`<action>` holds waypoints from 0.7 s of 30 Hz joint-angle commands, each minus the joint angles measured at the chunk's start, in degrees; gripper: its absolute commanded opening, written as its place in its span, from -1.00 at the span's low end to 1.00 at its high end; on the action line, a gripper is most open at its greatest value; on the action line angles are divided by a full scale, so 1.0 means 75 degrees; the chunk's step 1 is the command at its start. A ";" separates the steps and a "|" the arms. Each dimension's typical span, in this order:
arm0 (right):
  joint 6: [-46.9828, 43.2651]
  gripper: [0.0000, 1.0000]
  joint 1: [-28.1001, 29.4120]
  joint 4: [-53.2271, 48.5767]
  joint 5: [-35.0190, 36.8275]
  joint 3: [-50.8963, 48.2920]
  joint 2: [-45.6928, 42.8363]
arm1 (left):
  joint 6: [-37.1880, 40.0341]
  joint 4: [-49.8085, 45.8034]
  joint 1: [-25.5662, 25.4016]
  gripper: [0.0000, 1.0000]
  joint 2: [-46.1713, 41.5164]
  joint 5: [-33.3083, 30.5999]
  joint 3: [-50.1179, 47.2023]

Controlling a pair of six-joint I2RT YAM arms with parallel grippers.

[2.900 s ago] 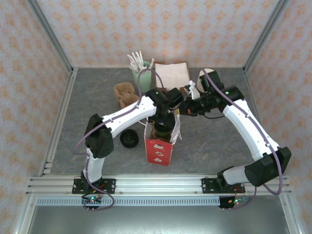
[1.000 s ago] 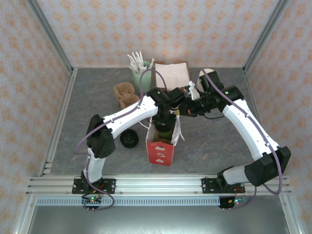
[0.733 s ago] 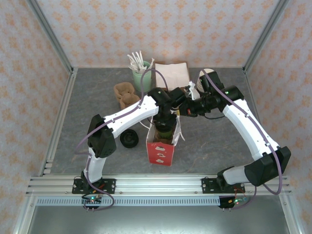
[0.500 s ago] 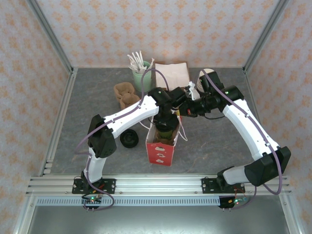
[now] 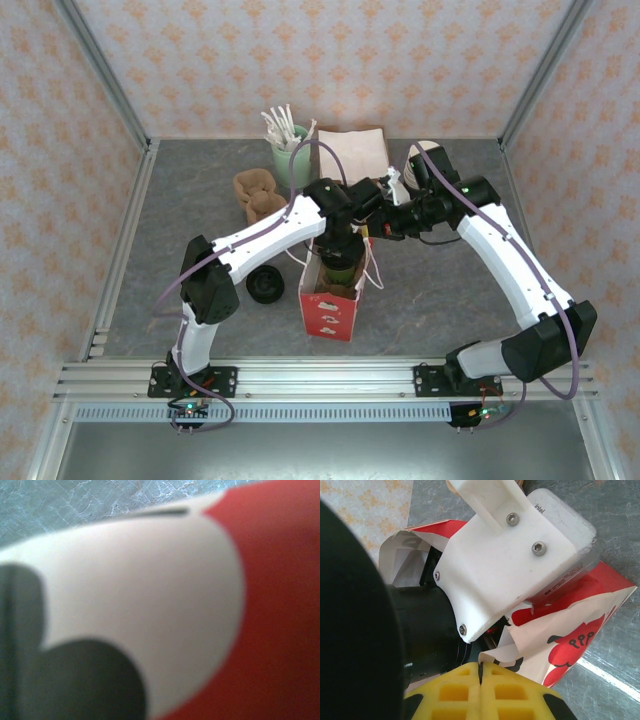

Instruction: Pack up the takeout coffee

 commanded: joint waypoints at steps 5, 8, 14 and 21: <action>0.0042 -0.93 -0.0009 0.0569 0.0215 -0.0018 -0.0054 | -0.0072 0.0279 -0.0408 -0.30 -0.0309 0.0359 -0.0020; 0.0032 -0.93 -0.0018 0.0554 0.0250 -0.0033 -0.0064 | -0.0027 0.0370 -0.0408 -0.35 -0.0321 0.0543 -0.0223; 0.0009 -0.93 -0.0011 0.0567 0.0296 -0.0023 -0.0063 | 0.0149 0.0613 -0.0405 -0.41 -0.0391 0.0901 -0.0890; -0.0021 -0.93 -0.0015 0.0561 0.0268 0.0036 0.0022 | 0.0244 0.0700 -0.0469 -0.43 -0.0336 0.1070 -0.1196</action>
